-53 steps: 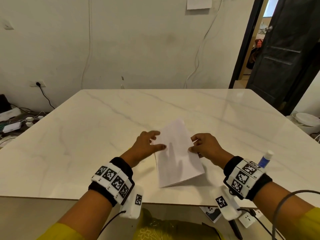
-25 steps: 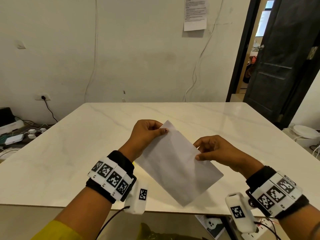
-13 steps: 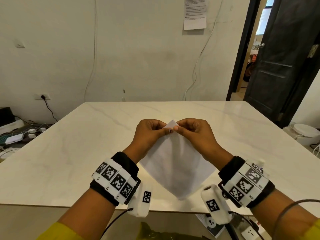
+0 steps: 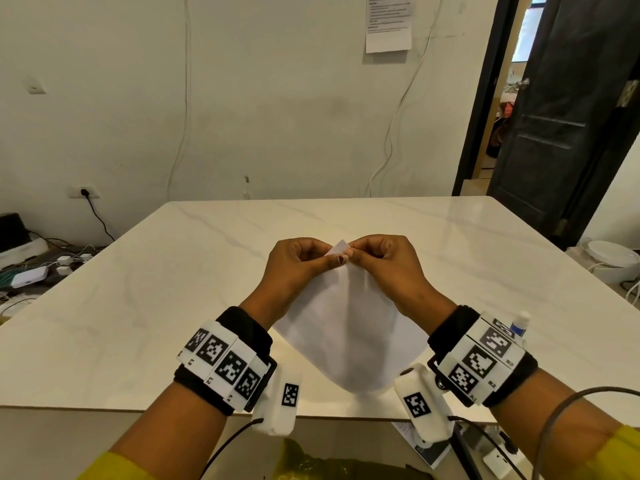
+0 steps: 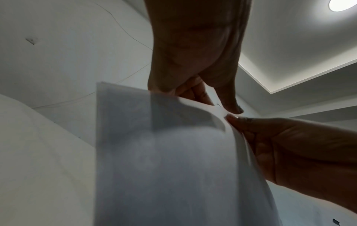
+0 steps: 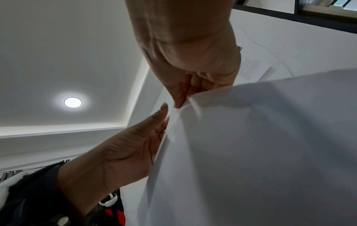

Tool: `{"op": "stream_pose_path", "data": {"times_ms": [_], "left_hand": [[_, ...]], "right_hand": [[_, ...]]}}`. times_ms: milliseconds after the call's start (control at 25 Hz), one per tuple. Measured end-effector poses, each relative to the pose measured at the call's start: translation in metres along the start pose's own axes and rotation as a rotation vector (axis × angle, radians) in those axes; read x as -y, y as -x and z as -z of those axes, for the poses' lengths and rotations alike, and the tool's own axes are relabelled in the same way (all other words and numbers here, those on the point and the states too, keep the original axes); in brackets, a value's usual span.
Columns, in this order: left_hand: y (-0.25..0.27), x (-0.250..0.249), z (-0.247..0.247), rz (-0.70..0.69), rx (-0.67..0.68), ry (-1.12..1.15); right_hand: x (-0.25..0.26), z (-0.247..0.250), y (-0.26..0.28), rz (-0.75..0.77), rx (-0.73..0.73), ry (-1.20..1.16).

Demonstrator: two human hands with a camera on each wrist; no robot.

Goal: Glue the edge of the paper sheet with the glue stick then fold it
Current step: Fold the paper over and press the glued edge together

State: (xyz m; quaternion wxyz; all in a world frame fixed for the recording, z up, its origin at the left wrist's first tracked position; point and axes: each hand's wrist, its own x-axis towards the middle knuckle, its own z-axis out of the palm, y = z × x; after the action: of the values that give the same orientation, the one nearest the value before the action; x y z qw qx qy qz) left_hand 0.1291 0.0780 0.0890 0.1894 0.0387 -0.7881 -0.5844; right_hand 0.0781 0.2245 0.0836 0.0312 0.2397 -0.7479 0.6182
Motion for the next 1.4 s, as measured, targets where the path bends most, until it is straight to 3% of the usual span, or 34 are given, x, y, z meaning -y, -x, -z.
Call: {"op": "stream_pose_path", "data": {"times_ms": [400, 1080, 1160, 1320, 1400], "left_hand": [[-0.005, 0.001, -0.004, -0.210, -0.133, -0.150], [-0.008, 0.016, 0.023, -0.041, -0.289, 0.052], [-0.005, 0.014, 0.021, -0.090, -0.296, 0.050], [0.005, -0.007, 0.010, -0.410, -0.297, -0.274], [0.007, -0.016, 0.009, -0.466, -0.338, -0.290]], "right_hand": [[-0.005, -0.004, -0.001, 0.017, 0.066, 0.024], [-0.040, 0.029, 0.003, -0.091, 0.079, 0.166], [-0.038, 0.028, 0.004, -0.049, 0.073, 0.220], [-0.033, 0.024, 0.002, 0.063, 0.035, 0.331], [-0.031, 0.026, 0.001, 0.083, 0.006, 0.349]]}}
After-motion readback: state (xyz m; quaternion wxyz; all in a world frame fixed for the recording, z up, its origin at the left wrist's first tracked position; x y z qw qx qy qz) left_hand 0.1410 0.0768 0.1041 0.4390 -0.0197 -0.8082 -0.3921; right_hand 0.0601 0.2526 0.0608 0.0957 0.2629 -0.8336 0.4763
